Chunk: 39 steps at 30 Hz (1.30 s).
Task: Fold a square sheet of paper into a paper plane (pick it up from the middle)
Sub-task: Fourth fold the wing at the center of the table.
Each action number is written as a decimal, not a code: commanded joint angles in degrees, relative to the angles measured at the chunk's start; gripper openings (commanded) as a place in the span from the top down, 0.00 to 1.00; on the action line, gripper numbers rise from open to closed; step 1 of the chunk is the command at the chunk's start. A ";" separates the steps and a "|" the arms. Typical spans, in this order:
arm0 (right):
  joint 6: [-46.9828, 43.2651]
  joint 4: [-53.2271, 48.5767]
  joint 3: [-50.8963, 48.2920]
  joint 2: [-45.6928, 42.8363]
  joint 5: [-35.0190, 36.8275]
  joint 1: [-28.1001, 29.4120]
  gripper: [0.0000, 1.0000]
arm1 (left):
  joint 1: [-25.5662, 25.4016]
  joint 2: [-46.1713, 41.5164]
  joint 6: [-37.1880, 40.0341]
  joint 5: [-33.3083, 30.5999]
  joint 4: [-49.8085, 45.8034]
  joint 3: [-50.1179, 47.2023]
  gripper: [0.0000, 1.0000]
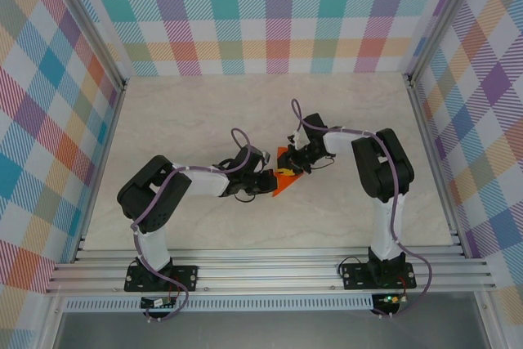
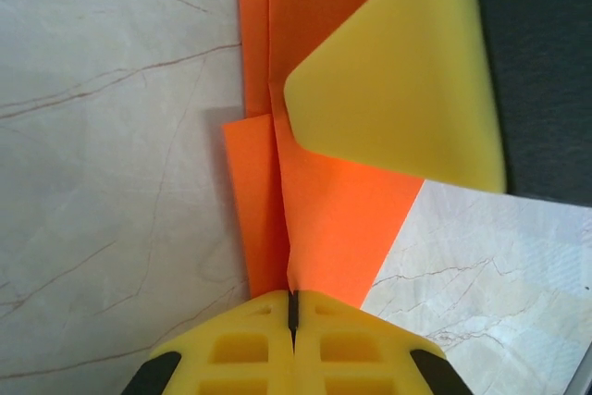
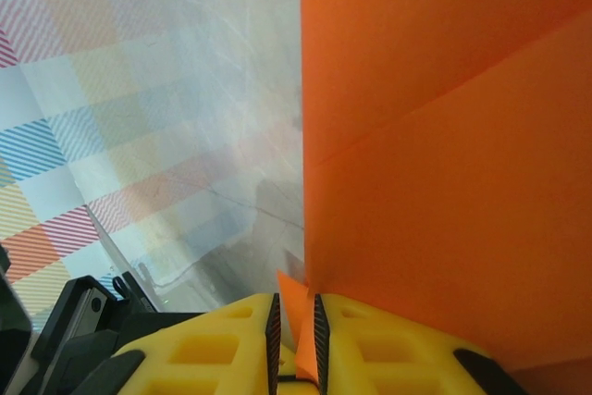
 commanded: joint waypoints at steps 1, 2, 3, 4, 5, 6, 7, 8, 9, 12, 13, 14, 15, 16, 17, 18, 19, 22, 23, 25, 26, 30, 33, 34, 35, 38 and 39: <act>-0.86 -2.62 1.47 2.92 4.73 0.37 0.81 | 0.15 1.65 -0.98 0.87 -2.86 -2.58 0.96; -1.12 -3.06 1.53 3.09 5.64 0.54 0.81 | 0.14 1.39 -0.96 1.17 -2.81 -2.75 0.95; -1.24 -3.52 1.51 3.26 6.28 0.61 0.82 | 0.15 1.14 -0.82 1.39 -2.93 -2.92 0.94; -1.33 -3.83 1.53 3.36 6.81 0.73 0.82 | 0.13 0.76 -0.83 1.41 -2.95 -3.04 0.93; -1.37 -4.10 1.51 3.44 7.32 0.81 0.82 | 0.17 0.27 -0.81 1.39 -3.07 -3.26 0.92; -1.42 -4.61 1.62 3.54 8.11 0.81 0.82 | 0.13 -0.35 -0.81 1.15 -3.49 -3.22 0.92; -1.56 -5.14 1.68 3.68 9.05 0.90 0.83 | 0.12 -0.90 -0.84 0.80 -3.99 -3.13 0.91; -1.72 -5.48 1.69 3.72 9.50 0.90 0.83 | 0.17 -1.43 -0.72 0.45 -4.69 -3.00 0.88; -1.86 -5.66 1.69 3.80 9.82 0.90 0.83 | 0.13 -2.07 -0.76 0.18 -5.29 -2.95 0.86; -2.00 -6.15 1.73 3.72 10.31 0.90 0.83 | 0.15 -4.77 -1.48 -0.81 -5.47 -3.68 0.79; -2.01 -6.36 1.69 3.67 10.52 0.91 0.83 | 0.13 -6.43 -1.94 -1.79 -5.61 -4.08 0.75; -2.01 -6.41 1.69 3.71 10.78 0.95 0.83 | 0.17 -7.92 -2.29 -2.91 -5.95 -4.34 0.73; -2.08 -6.42 1.73 3.72 10.85 0.99 0.83 | 0.13 -9.79 -2.78 -4.07 -6.09 -4.86 0.72; -2.10 -6.45 1.69 3.72 10.70 0.94 0.83 | 0.24 -11.59 -3.41 -5.73 -6.34 -5.22 0.70; -2.10 -6.48 1.73 3.70 10.63 0.98 0.83 | 0.26 -13.43 -3.84 -7.46 -7.03 -5.47 0.70; -2.13 -6.50 1.69 3.67 10.63 0.99 0.83 | 0.21 -15.36 -4.24 -9.37 -7.72 -5.84 0.71; -2.21 -6.51 1.69 3.72 10.69 0.97 0.83 | 0.38 -16.81 -4.74 -11.21 -8.50 -6.18 0.73; -2.29 -6.49 1.51 3.63 10.84 0.99 0.84 | 1.13 -19.19 -5.65 -11.11 -7.66 -6.61 0.81; -2.20 -6.45 1.42 3.68 10.85 0.99 0.83 | 1.22 -18.93 -5.68 -9.69 -6.98 -6.26 0.83; -2.23 -6.37 1.44 3.80 10.72 0.99 0.84 | 1.10 -17.02 -4.95 -5.04 -5.59 -4.47 0.88; -2.11 -6.36 1.42 3.80 10.72 0.99 0.84 | 1.09 -16.06 -4.97 -3.55 -4.96 -3.96 0.89; -2.20 -6.30 1.34 3.63 10.34 0.95 0.84 | 0.72 -11.92 -4.84 1.33 -0.71 -2.69 0.92; -2.11 -6.21 1.46 3.65 10.38 0.99 0.84 | 0.15 -8.62 -4.40 5.31 1.26 -0.91 0.92; -2.10 -6.16 1.47 3.76 10.26 0.98 0.84 | -0.16 -7.64 -4.21 5.55 1.30 -0.23 0.92; -2.12 -6.14 1.35 3.72 10.25 0.98 0.84 | -0.31 -6.78 -4.16 5.31 1.03 0.39 0.93; -1.88 -5.84 1.19 3.80 10.06 0.97 0.84 | -0.30 -4.38 -4.29 5.01 1.10 1.24 0.93; -1.86 -5.79 1.14 3.78 9.97 0.99 0.84 | -0.32 -3.41 -4.46 4.90 1.19 1.59 0.93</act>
